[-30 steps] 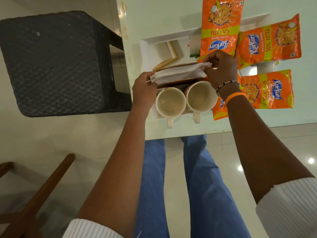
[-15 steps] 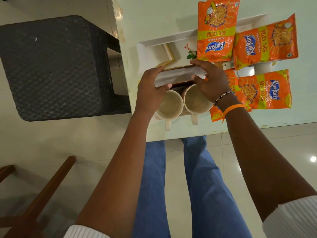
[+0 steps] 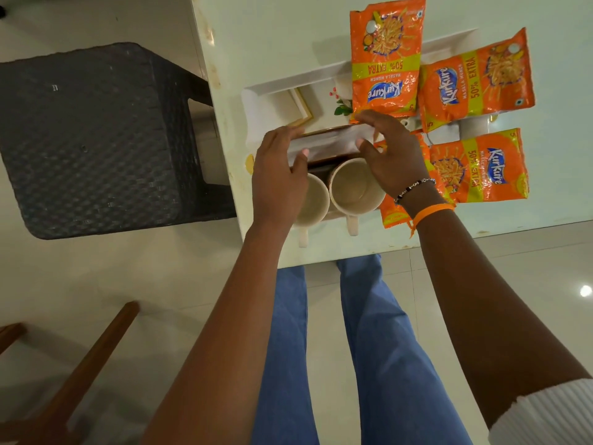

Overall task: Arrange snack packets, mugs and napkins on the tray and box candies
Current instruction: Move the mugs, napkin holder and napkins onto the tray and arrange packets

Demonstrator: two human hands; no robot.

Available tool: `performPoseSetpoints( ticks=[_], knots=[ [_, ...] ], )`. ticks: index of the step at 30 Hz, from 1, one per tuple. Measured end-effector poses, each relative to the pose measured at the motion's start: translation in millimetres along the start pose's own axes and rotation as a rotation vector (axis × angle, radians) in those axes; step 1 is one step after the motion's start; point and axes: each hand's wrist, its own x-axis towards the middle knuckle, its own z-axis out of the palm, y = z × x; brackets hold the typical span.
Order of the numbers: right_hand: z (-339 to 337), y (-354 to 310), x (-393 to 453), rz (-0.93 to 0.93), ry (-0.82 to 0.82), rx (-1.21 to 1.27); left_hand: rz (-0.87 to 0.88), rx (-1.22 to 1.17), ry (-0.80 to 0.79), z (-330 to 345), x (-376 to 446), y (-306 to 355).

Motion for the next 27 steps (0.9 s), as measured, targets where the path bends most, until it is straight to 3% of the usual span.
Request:
performPoseSetpoints(
  ticks=[5,11,15,21,24,27],
  knots=[
    [-23.9,22.1,-22.7,0.054,0.124,-0.081,0.143,0.053,-0.061,16.8,-23.3,22.3],
    [-32.5,68.7,-43.2,0.074,-0.285,-0.425,0.195,0.219,-0.127,42.8,-55.6,35.9],
    [-21.7,77.0,-44.1,0.053,-0.208,-0.437,0.105,0.192,0.046,52.3,-71.1,42.8],
    [-22.9,80.6,-51.9,0.047,-0.277,-0.383,0.163,0.185,-0.058,69.0,-86.3,62.2],
    [-50.4,87.8,-49.8,-0.029,-0.059,-0.400,0.188,0.120,-0.107,81.5,-91.0,73.5],
    [-81.0,102.8,-43.3,0.033,0.123,-0.387,0.216,0.144,-0.199,101.4,-88.6,79.3]
  ],
)
